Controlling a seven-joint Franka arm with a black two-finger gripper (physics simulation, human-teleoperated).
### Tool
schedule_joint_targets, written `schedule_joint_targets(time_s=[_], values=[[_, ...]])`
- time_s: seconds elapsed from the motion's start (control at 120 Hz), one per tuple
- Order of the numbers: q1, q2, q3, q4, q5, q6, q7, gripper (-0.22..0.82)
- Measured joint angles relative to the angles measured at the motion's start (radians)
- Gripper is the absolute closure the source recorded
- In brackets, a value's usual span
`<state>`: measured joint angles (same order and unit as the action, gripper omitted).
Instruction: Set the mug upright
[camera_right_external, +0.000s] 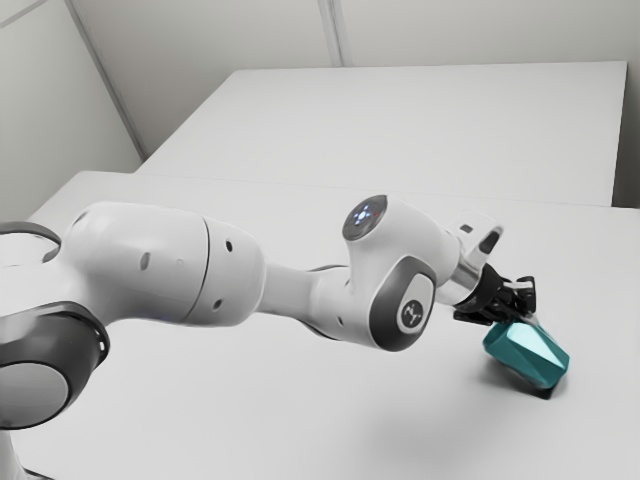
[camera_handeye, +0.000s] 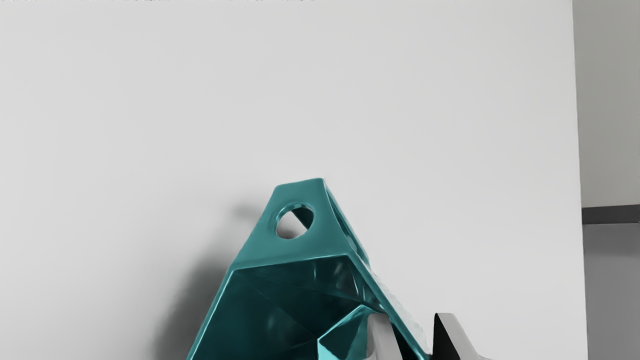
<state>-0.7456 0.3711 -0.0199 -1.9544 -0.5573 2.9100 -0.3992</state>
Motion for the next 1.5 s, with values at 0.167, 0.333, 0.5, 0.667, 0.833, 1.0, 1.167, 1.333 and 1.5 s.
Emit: schedule_joint_targets(time_s=[0.167, 0.333, 0.5, 0.667, 0.833, 1.0, 1.167, 1.333, 1.5], values=[[0.0, 0.002, 0.006, 0.021, 0.036, -0.003, 0.002, 0.74], [0.0, 0.0, 0.01, 0.045, 0.08, -0.02, 0.003, 0.77], [0.006, -0.057, 0.051, 0.037, 0.096, -0.098, 0.002, 0.78], [0.113, -0.157, 0.079, 0.029, 0.146, -0.304, 0.0, 0.78], [0.32, -0.296, 0.04, -0.049, 0.302, -0.545, 0.0, 0.78], [0.563, -0.337, -0.079, -0.063, 0.433, -0.742, 0.001, 0.78], [0.698, -0.33, -0.133, -0.063, 0.579, -0.835, 0.002, 0.78], [0.693, -0.309, -0.135, -0.063, 0.72, -0.825, -0.001, 0.78], [0.66, -0.296, -0.126, -0.062, 0.81, -0.811, -0.01, 0.78]])
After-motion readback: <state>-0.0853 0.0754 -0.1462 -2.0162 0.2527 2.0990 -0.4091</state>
